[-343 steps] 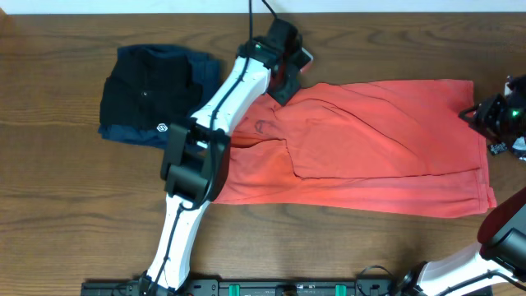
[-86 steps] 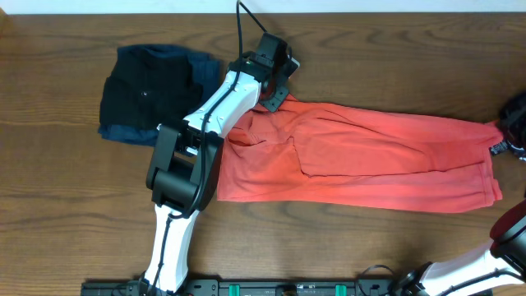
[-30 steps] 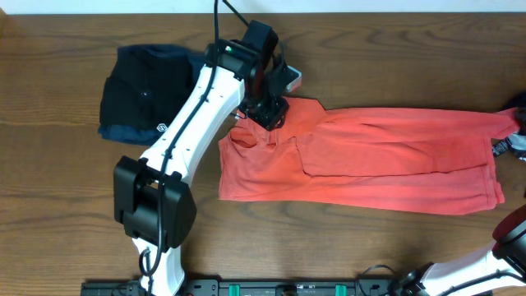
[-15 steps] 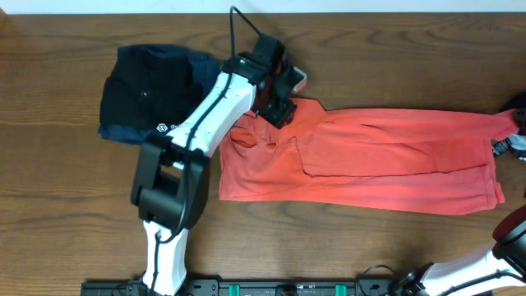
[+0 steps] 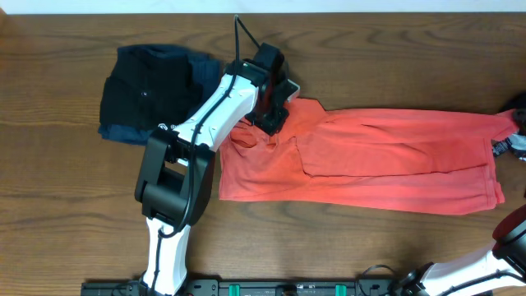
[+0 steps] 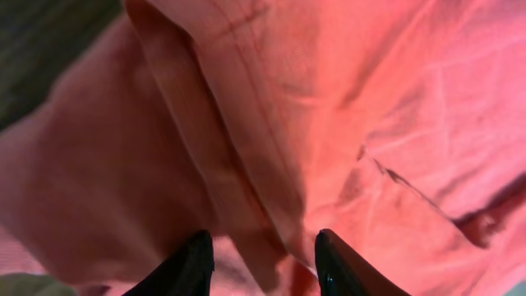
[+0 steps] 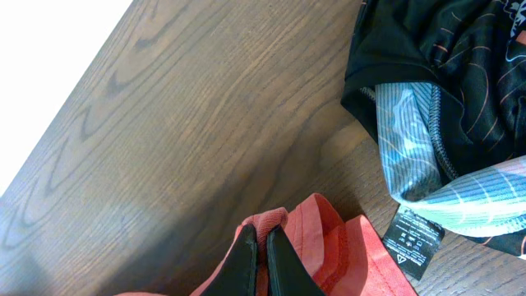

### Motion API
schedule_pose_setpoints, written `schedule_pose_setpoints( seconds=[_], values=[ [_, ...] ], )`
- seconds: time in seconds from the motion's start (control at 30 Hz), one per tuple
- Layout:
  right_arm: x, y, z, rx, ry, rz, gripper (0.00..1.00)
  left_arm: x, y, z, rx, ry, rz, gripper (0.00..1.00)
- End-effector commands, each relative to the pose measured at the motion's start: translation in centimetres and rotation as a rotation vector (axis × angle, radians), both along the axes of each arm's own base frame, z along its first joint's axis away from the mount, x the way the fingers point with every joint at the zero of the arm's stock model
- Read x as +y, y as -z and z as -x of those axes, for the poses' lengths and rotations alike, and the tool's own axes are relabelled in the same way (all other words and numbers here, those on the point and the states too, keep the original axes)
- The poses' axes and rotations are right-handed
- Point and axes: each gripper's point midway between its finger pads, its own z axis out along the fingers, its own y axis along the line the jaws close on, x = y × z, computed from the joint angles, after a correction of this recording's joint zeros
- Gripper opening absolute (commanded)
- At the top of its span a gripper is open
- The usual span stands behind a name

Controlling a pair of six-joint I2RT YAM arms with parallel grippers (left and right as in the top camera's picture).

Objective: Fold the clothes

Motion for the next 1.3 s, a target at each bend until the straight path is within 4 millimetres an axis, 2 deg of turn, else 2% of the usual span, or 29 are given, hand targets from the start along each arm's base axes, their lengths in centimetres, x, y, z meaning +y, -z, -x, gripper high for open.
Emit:
schedule_pose_setpoints(
  seconds=[0.0,0.1,0.2,0.3,0.37,0.47,0.63,0.73,0.87,1.03,1.2,1.27],
  values=[
    [-0.2,-0.1,0.1,-0.005,0.009,-0.01,0.03,-1.2,-0.7,1.1,0.035,0.003,0.039,0.41],
    [-0.2,-0.1,0.1,-0.005,0.009,-0.01,0.03,-1.5,-0.6,1.8,0.053,0.015,0.029,0.3],
    [-0.2,-0.1,0.1,-0.005,0.009,-0.01,0.03,-1.7,-0.7,2.0,0.052,0.024,0.026,0.06],
    [-0.2,-0.4,-0.2,-0.027,0.0,-0.007,0.02,-0.9,-1.1,0.6,-0.017,0.009,-0.022,0.06],
    [0.0,-1.1,-0.9,-0.076,-0.027,-0.014,0.01,0.5,-2.4,-1.7,-0.118,-0.022,-0.092,0.06],
    [0.7,-2.3,-1.9,-0.152,-0.076,-0.031,0.01,1.5,-5.9,-5.7,-0.297,-0.057,-0.129,0.06],
    [0.9,-2.5,-2.0,-0.165,-0.086,-0.038,0.01,1.1,-11.8,-10.3,-0.554,-0.034,-0.085,0.06],
    [1.3,-2.4,-1.9,-0.16,-0.096,-0.051,0.02,0.8,-13.0,-11.2,-0.62,-0.004,-0.073,0.06],
    [3.7,-2.3,-2.1,-0.171,-0.222,-0.044,0.01,0.8,-13.3,-11.6,-0.646,0.018,-0.08,0.06],
    [3.3,-1.5,-3.1,-0.113,-0.194,0.057,0.01,2.0,-15.1,-13.9,-0.765,-0.054,-0.143,0.06],
    [3.8,-2.3,-4.8,-0.16,-0.226,0.108,0.01,2.3,-17.1,-15.7,-0.873,-0.111,-0.151,0.06],
    [3.4,-2.5,-5.0,-0.162,-0.197,0.113,0.01,2.2,-17.5,-16.0,-0.89,-0.116,-0.143,0.06]
  ],
)
